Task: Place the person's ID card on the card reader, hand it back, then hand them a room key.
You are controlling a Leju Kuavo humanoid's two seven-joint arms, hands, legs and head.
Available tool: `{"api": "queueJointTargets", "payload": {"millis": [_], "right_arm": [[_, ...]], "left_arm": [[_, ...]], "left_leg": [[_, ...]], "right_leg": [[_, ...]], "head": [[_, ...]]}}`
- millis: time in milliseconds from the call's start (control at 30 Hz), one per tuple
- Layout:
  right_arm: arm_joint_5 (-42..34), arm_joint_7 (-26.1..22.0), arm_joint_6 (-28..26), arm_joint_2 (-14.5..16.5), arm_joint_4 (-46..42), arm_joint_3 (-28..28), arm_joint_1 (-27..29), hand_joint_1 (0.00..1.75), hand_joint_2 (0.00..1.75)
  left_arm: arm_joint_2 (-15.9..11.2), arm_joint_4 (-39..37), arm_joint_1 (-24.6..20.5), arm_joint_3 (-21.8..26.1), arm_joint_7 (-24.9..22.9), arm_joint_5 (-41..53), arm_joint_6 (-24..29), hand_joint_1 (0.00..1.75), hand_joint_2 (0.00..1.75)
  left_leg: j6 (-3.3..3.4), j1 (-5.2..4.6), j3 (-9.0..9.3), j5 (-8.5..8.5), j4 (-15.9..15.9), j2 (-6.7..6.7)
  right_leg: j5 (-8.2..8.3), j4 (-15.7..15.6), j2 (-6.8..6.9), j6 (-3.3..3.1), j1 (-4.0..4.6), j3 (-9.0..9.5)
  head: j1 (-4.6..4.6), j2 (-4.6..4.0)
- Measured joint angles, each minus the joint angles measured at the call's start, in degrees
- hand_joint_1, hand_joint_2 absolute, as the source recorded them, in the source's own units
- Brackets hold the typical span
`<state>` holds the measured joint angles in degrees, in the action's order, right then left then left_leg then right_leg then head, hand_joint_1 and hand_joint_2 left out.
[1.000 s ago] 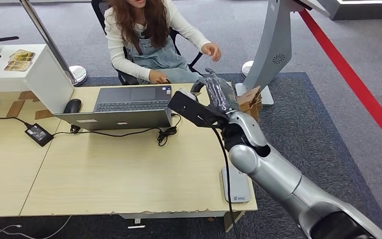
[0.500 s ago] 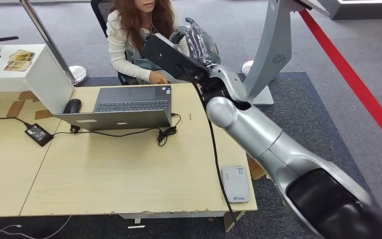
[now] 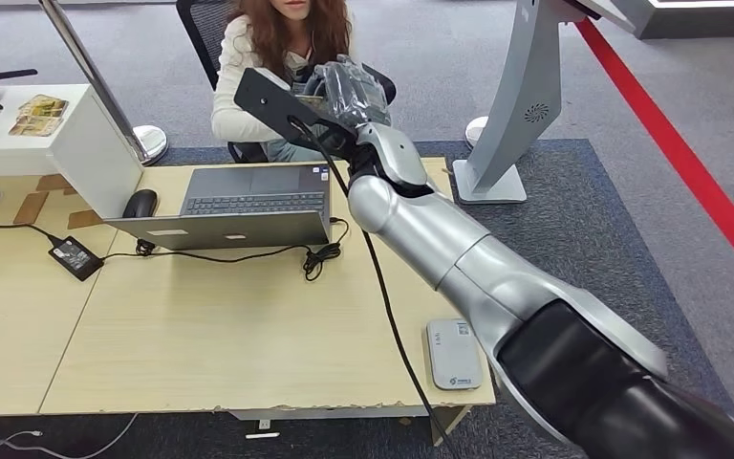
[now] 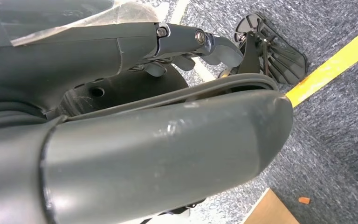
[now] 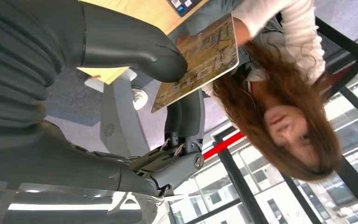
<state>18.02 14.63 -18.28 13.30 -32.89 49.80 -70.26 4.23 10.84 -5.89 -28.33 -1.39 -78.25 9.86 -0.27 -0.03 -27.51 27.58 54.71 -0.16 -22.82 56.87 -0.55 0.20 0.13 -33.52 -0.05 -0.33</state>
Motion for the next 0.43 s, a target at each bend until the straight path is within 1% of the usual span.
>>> {"api": "queueJointTargets", "payload": {"millis": [133,433], "right_arm": [[0.11,0.99,-0.04,0.62,2.94,0.38,0.03,1.75,1.75],[0.15,2.19,-0.43,0.79,6.62,0.89,0.19,1.75,1.75]], "left_arm": [[0.14,0.0,-0.01,-0.02,0.02,0.0,0.3,0.0,0.0],[0.22,0.0,-0.01,-0.05,0.09,0.0,0.43,0.0,0.0]], "left_leg": [[0.0,-0.01,0.01,0.0,0.0,0.01],[0.0,-0.02,-0.01,0.0,0.0,-0.01]], "right_leg": [[0.0,0.0,-0.01,0.0,-0.01,-0.01],[0.0,0.0,0.0,0.0,0.0,-0.03]], "head": [[-0.01,0.01],[-0.02,0.0]]}}
